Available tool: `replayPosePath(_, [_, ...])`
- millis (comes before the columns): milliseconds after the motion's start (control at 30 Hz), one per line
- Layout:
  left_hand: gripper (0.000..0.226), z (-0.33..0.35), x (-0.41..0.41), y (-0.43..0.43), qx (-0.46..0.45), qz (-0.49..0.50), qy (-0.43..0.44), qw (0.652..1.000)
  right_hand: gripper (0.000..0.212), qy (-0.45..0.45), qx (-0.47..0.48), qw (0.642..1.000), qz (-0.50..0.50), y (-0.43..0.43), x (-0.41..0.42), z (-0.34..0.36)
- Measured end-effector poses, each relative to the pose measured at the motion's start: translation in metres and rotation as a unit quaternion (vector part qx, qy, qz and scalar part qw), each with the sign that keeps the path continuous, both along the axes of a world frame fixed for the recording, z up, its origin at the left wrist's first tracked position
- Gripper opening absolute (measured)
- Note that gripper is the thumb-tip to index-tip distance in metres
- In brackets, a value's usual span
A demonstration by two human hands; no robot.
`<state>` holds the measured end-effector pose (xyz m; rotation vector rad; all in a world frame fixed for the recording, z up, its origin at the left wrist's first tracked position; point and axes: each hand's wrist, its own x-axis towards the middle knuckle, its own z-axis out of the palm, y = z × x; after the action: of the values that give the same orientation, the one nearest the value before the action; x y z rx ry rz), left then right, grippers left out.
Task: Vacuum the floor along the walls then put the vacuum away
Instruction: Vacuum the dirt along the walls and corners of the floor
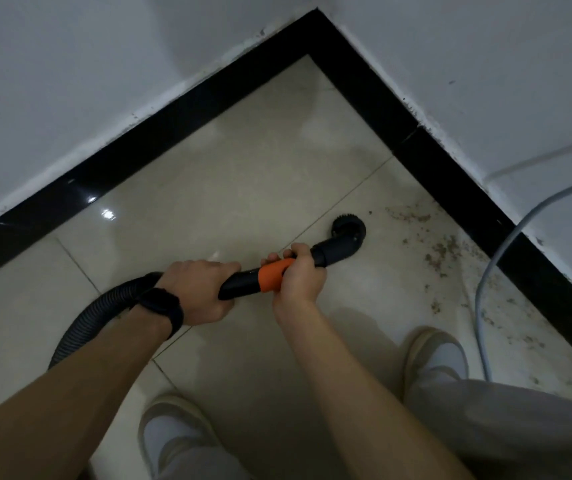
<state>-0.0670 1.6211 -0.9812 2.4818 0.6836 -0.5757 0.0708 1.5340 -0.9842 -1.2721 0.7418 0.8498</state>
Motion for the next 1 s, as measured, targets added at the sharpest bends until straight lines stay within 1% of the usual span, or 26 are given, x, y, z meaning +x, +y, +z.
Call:
replayPosePath(300, [0.023, 0.001, 0.030, -0.005, 0.021, -0.007, -0.013, 1.000, 0.010, -0.026, -0.020, 0.999, -0.013, -0.003, 0.026, 0.008])
replayPosePath(467, [0.023, -0.001, 0.049, -0.004, 0.039, -0.008, -0.019, 0.999, 0.012, -0.032, -0.009, 0.999, -0.025, 0.000, 0.043, 0.004])
replayPosePath(1000, [0.024, -0.004, 0.093, -0.002, 0.038, -0.027, -0.035, 0.998, 0.015, -0.042, 0.007, 0.997, -0.060, -0.004, 0.083, 0.004])
